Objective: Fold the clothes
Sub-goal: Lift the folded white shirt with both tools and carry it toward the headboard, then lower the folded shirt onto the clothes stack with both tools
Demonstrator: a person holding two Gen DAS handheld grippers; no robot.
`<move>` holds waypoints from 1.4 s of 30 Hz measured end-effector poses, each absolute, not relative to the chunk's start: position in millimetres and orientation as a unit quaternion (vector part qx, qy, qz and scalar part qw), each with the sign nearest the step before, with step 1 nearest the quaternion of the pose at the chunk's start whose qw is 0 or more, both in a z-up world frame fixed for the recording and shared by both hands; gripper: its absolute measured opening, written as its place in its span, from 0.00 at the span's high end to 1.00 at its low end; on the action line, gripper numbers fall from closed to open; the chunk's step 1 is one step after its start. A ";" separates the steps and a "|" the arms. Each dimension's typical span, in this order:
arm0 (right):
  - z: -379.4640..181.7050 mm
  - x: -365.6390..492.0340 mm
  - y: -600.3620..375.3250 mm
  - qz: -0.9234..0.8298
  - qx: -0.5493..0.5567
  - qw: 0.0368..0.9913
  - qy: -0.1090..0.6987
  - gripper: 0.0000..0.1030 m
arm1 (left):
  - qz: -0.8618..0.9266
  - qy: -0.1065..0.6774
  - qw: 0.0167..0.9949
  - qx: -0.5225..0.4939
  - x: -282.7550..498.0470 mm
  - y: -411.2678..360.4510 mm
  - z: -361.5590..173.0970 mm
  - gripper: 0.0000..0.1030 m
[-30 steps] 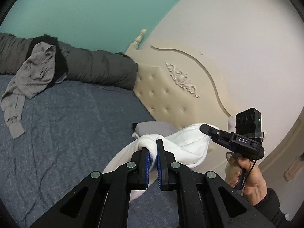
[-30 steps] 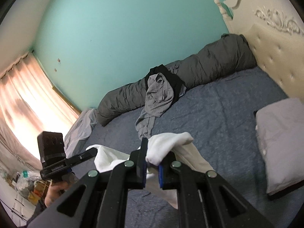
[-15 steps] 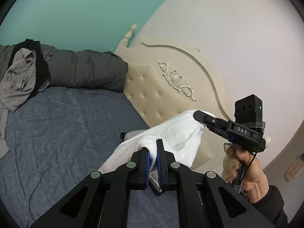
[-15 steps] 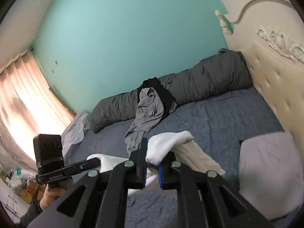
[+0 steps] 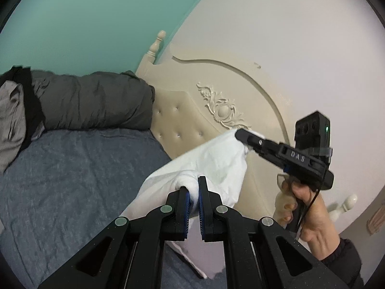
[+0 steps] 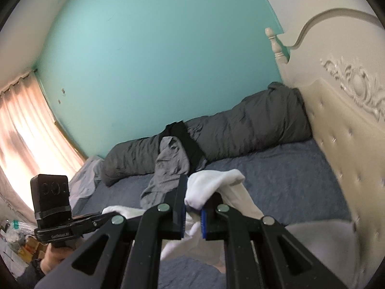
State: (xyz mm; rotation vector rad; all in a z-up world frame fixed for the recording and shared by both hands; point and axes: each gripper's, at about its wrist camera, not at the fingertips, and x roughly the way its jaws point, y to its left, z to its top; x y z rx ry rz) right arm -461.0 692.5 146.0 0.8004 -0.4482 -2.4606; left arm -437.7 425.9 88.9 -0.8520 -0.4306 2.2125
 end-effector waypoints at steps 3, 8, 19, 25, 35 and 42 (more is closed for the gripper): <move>153.3 -480.0 713.5 -0.915 0.277 0.246 -0.163 0.92 | 0.858 -0.167 0.358 -0.327 -459.4 445.4 96.0 0.94; 158.3 -498.8 752.5 -0.930 0.265 0.215 -0.135 0.92 | 0.863 -0.149 0.363 -0.318 -487.2 489.5 103.5 0.94; 80.0 -462.4 862.2 -0.932 0.315 0.125 -0.130 0.92 | 0.818 -0.135 0.399 -0.392 -481.4 603.7 -4.2 0.94; 35.9 -406.8 886.6 -0.922 0.339 0.128 -0.138 0.92 | 0.809 -0.123 0.418 -0.394 -438.0 615.9 -29.5 0.94; 20.7 -344.5 891.7 -0.903 0.388 0.144 -0.119 0.92 | 0.812 -0.080 0.422 -0.396 -373.1 619.9 -38.9 0.94; -22.7 -308.4 903.5 -0.886 0.422 0.135 -0.138 0.92 | 0.801 -0.076 0.422 -0.419 -333.4 627.0 -71.4 0.94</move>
